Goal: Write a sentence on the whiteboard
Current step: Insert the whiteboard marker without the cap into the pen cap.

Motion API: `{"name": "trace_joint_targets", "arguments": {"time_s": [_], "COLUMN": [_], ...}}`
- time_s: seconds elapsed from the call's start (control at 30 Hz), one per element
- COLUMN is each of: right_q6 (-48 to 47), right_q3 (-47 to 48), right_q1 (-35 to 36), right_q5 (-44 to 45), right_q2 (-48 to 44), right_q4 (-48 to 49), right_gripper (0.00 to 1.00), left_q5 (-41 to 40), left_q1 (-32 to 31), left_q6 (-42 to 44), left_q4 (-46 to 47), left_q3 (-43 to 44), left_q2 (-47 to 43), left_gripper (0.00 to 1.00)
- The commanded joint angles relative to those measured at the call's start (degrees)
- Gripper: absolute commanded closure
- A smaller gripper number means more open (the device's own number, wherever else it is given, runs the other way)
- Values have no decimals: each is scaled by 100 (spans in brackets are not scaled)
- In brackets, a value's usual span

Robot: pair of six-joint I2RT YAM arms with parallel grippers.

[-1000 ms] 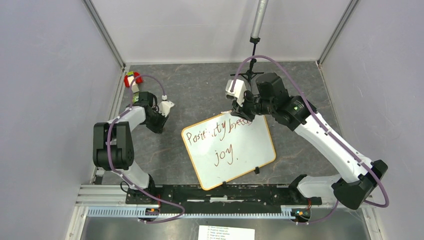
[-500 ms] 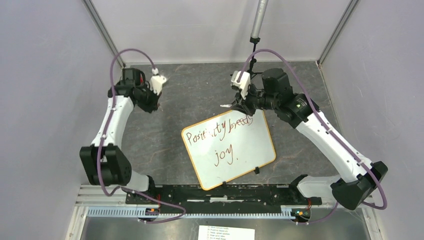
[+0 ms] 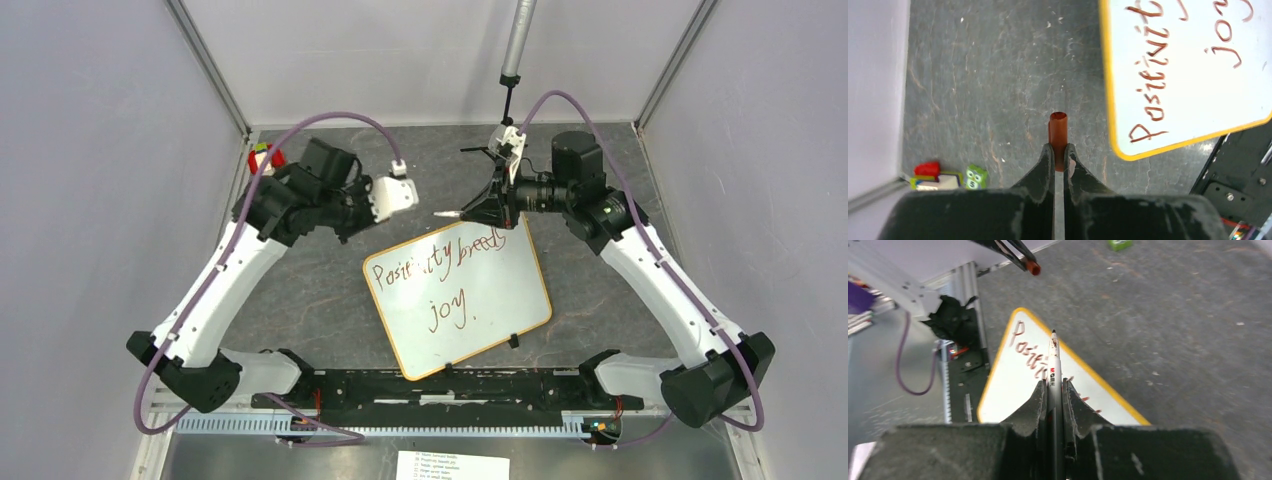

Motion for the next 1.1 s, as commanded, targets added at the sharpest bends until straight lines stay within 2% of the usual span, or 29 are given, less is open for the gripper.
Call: {"name": "trace_joint_targets", "arguments": {"time_s": [0.0,0.13,0.33,1.07], "right_q6": [1084,1700,1780,1674], "right_q3": [-480,-897,-963,-1016], "right_q1": [15,99,206,300], "right_q5": [-985,-1311,-1404,-1230], "right_q2": [-147,-141,-163,-141], "right_q4": [970,1630,1734,1682], "right_gripper": [100,100,100,100], "left_q5": [-869,-1083,-1011,-727], "left_q1": [-889,-1403,-1790,-2109], "left_q6": [444,356,215,45], "left_q4": [-271,-53,161,88], "left_q3": [142,57,25,257], "left_q2": [-25,5,1,20], "left_gripper": [98,98,98,98]}}
